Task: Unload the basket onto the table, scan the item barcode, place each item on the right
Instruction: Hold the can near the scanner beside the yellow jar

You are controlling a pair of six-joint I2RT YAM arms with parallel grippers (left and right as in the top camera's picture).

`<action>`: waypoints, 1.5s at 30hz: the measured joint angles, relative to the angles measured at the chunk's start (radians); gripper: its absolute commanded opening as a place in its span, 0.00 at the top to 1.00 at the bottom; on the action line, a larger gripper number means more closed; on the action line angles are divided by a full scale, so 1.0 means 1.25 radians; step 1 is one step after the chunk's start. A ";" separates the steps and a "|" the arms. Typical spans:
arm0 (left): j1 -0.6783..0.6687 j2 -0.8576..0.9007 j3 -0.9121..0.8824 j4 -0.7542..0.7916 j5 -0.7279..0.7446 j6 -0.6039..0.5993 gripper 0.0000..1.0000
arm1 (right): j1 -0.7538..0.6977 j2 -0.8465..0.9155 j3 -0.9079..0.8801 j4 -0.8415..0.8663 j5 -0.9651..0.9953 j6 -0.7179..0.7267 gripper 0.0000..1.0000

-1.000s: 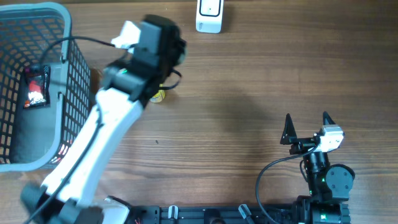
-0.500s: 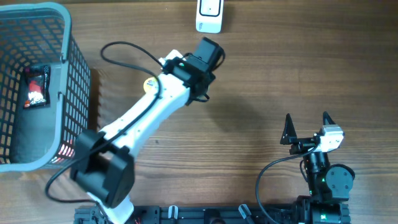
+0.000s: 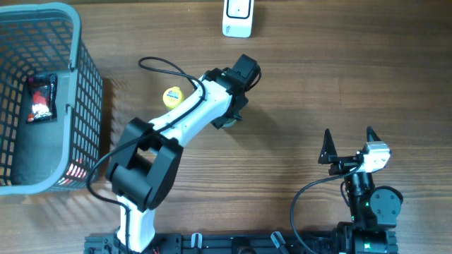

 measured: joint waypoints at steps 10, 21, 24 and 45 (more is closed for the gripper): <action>0.000 0.015 0.000 0.003 -0.026 -0.002 0.40 | 0.000 0.000 0.000 0.000 0.000 0.000 0.00; 0.000 0.015 0.000 0.003 -0.063 -0.002 0.38 | 0.000 0.000 0.000 0.000 0.000 0.000 0.00; 0.000 0.015 0.000 0.002 -0.064 -0.002 0.39 | 0.000 0.000 0.000 0.000 0.000 0.000 0.00; 0.000 0.070 0.010 0.006 -0.105 -0.009 0.12 | 0.000 0.000 0.000 0.000 0.000 0.000 0.00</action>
